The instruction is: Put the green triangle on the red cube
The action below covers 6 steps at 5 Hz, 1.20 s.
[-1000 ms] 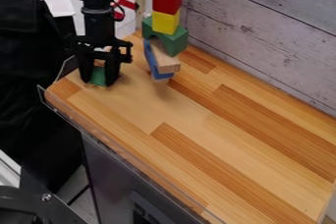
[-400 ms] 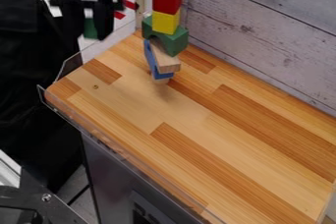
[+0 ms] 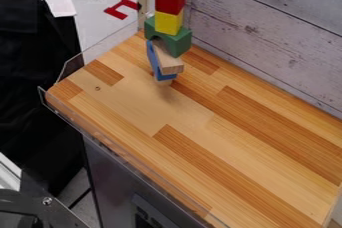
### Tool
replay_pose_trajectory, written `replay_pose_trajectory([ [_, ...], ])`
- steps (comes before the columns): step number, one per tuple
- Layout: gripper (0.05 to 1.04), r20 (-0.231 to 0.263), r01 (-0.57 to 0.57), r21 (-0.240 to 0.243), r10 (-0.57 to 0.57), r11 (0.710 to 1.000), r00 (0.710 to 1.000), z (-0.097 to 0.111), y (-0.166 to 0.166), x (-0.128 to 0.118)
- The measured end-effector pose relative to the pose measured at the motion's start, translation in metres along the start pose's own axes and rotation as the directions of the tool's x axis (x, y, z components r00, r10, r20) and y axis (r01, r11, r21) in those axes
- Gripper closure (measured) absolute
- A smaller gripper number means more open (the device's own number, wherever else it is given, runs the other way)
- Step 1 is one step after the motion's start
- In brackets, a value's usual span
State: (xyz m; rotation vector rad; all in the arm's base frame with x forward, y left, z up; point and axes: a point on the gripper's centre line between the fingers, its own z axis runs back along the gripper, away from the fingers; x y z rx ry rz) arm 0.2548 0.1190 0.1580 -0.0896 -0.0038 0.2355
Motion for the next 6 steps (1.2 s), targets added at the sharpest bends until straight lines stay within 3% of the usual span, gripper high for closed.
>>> replay_pose_trajectory([
  [1, 0.538, 0.018, 0.079, -0.003, -0.079, 0.997, 0.997, 0.009, -0.019, 0.000],
  [4, 0.538, -0.019, 0.240, 0.048, -0.240, 0.970, 0.971, 0.027, -0.066, 0.008],
  [6, 0.538, -0.072, 0.263, 0.044, -0.259, 0.964, 0.963, 0.013, -0.078, 0.022],
])
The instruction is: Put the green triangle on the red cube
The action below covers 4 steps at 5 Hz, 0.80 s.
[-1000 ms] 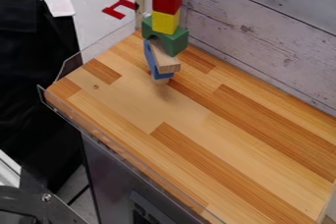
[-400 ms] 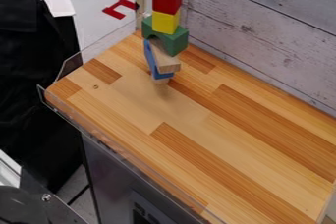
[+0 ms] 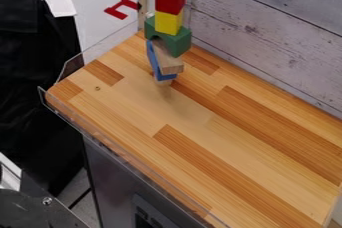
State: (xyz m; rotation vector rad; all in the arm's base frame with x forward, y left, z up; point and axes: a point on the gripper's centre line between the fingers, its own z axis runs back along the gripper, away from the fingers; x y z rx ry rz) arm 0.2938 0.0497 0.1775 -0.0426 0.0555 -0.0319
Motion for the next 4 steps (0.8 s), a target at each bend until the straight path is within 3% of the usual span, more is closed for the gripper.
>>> replay_pose_trajectory([
  [2, 0.538, -0.034, -0.012, -0.009, 0.012, 1.000, 0.999, -0.0136, 0.0020, 0.0082],
  [4, 0.538, -0.028, -0.023, -0.032, 0.022, 0.999, 0.999, -0.0151, 0.0050, 0.0119],
])
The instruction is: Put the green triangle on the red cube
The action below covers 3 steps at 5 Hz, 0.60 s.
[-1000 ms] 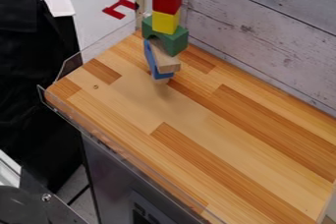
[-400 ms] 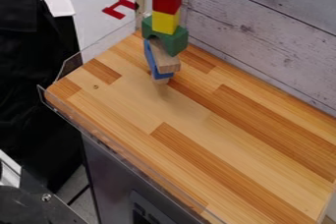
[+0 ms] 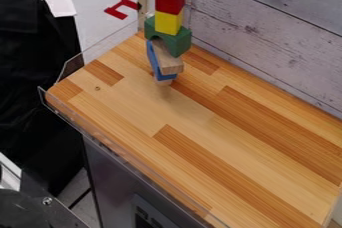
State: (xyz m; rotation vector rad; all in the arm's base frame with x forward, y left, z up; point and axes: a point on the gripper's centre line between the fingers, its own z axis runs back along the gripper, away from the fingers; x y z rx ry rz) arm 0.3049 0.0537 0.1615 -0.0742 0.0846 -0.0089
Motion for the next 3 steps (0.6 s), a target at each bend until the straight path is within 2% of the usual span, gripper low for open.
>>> replay_pose_trajectory([
  [3, 0.538, 0.010, -0.015, 0.005, 0.015, 1.000, 1.000, -0.0008, 0.0028, 0.0035],
])
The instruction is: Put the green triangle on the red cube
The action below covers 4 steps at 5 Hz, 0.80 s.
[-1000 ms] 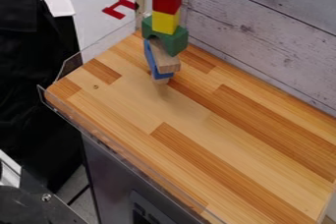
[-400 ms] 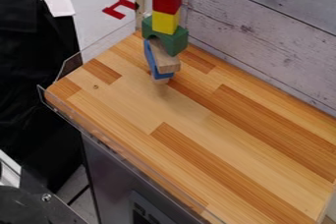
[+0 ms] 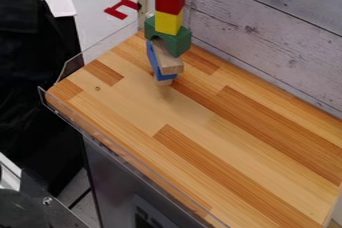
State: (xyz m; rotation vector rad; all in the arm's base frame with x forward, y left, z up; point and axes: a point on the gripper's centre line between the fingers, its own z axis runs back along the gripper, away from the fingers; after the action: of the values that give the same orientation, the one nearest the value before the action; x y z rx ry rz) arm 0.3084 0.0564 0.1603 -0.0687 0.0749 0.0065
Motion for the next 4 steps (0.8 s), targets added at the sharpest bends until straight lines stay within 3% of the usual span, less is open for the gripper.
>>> replay_pose_trajectory([
  [1, 0.467, -0.008, -0.010, 0.009, 0.010, 1.000, 1.000, -0.0018, 0.0037, -0.0003],
  [2, 0.190, -0.023, -0.031, -0.006, 0.031, 0.999, 0.999, -0.0029, 0.0048, -0.0011],
  [3, 0.082, -0.014, -0.067, -0.033, 0.067, 0.997, 0.998, -0.0012, 0.0088, -0.0016],
  [4, 0.085, -0.017, -0.084, -0.053, 0.083, 0.995, 0.996, 0.0006, 0.0127, -0.0043],
])
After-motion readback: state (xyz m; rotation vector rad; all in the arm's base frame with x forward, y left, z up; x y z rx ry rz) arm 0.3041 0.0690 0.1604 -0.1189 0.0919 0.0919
